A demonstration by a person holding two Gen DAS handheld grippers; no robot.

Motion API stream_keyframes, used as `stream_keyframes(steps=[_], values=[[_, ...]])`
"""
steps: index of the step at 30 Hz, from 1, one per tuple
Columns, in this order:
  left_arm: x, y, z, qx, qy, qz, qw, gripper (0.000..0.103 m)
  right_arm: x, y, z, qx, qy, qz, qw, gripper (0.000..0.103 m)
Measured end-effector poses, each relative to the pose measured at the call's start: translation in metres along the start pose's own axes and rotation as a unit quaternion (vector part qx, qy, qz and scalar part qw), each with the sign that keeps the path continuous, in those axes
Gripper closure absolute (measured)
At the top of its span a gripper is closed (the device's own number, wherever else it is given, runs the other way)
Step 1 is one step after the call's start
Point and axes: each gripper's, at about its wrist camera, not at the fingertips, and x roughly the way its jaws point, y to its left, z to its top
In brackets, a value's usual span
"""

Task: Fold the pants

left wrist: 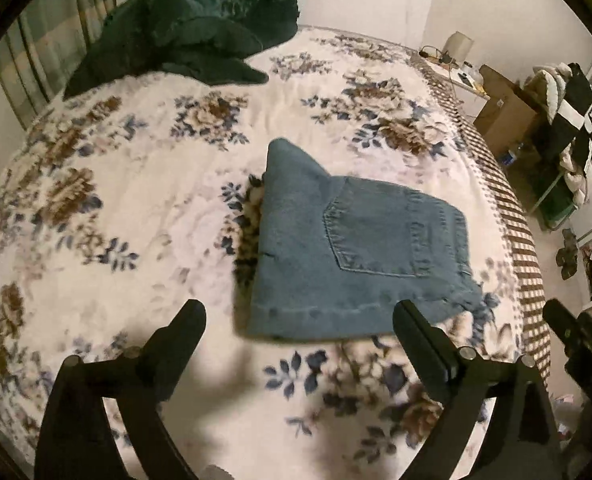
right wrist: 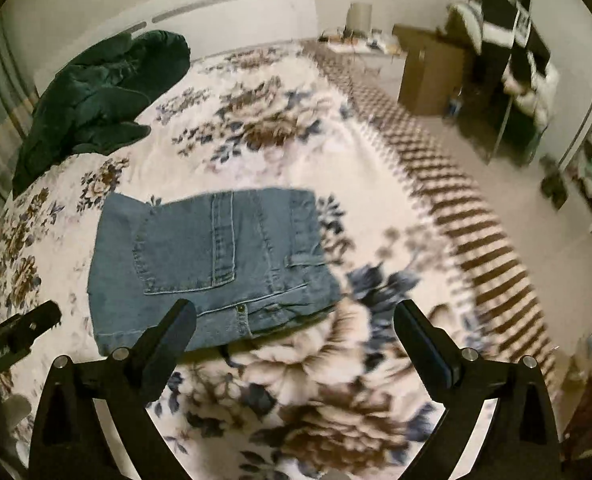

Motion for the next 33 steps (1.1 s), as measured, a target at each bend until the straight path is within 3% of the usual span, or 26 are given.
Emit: stream_keyframes(steps=[11,21,28,33], values=[[-0.157,-0.033,-0.032,0.020,-0.070,0.025,0.9970,0.007,-0.186,-0.023,-0.003,-0.024,-0.051,0.020,0.998,0.002],[-0.297,-0.056,-0.087,0.024,-0.122,0.040,0.9914,0.007,-0.354,-0.050,-0.034,-0.043,-0.112,0.056,0.991,0.002],[-0.365,-0.066,-0.122,0.010,-0.150,0.052,0.9872,0.007,-0.458,-0.063,-0.060,-0.059,-0.147,0.086,0.984,0.002],[-0.393,-0.069,-0.140,0.000,-0.162,0.059,0.9850,0.007,-0.510,-0.075,-0.079,-0.061,-0.158,0.101,0.980,0.002]])
